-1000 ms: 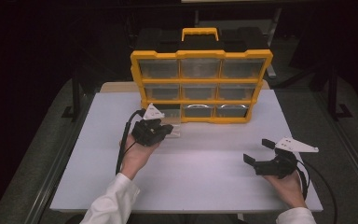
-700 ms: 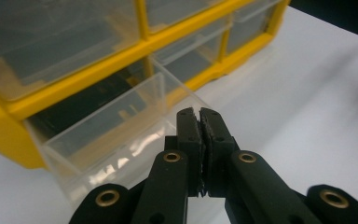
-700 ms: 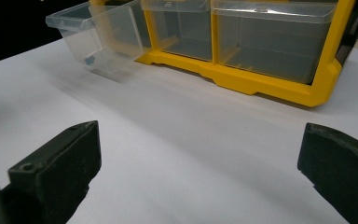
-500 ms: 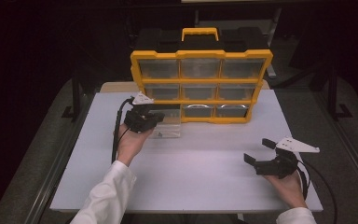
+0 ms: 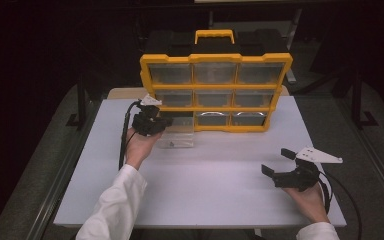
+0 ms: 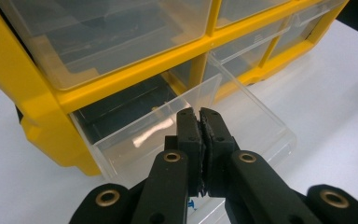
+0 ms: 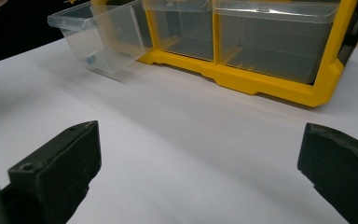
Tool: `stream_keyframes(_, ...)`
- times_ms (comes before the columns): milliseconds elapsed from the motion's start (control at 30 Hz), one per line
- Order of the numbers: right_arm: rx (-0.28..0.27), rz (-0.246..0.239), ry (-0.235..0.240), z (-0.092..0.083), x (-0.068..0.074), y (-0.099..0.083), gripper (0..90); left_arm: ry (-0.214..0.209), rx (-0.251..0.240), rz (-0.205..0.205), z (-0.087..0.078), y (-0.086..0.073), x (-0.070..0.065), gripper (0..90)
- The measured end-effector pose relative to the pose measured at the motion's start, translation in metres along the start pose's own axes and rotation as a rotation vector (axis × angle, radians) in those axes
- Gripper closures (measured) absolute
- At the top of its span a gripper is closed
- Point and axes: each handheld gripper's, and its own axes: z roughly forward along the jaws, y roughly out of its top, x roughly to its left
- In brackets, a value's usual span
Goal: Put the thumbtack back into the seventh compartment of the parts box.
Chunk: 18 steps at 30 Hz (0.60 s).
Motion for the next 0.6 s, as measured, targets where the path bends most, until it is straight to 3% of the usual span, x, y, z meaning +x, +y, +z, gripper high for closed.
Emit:
stream_keyframes(67,-0.003,-0.001,-0.001,0.000,0.000,0.000,0.0,0.036,-0.009,0.009,0.001,0.000,0.000,86.8)
stream_keyframes(133,-0.003,0.000,-0.001,0.000,0.000,0.000,0.0,0.037,-0.013,0.004,0.001,0.000,0.002,84.6)
stream_keyframes(233,-0.002,0.002,-0.003,-0.001,-0.001,0.000,0.0,0.017,0.003,-0.022,0.002,-0.001,0.004,58.4)
stream_keyframes(333,0.000,0.000,-0.002,0.000,-0.001,0.000,0.0,-0.005,0.005,-0.039,0.001,-0.003,0.006,42.5)
stream_keyframes(467,-0.003,0.001,-0.003,0.000,-0.001,0.000,0.0,-0.039,-0.016,-0.027,-0.003,-0.007,0.002,16.3)
stream_keyframes(533,-0.004,0.000,-0.003,-0.001,-0.001,0.000,0.0,-0.089,-0.051,-0.010,-0.005,-0.009,-0.002,1.5)
stream_keyframes(600,-0.002,0.000,-0.002,0.000,-0.001,0.000,0.0,-0.097,-0.062,0.005,-0.008,-0.011,-0.004,0.0)
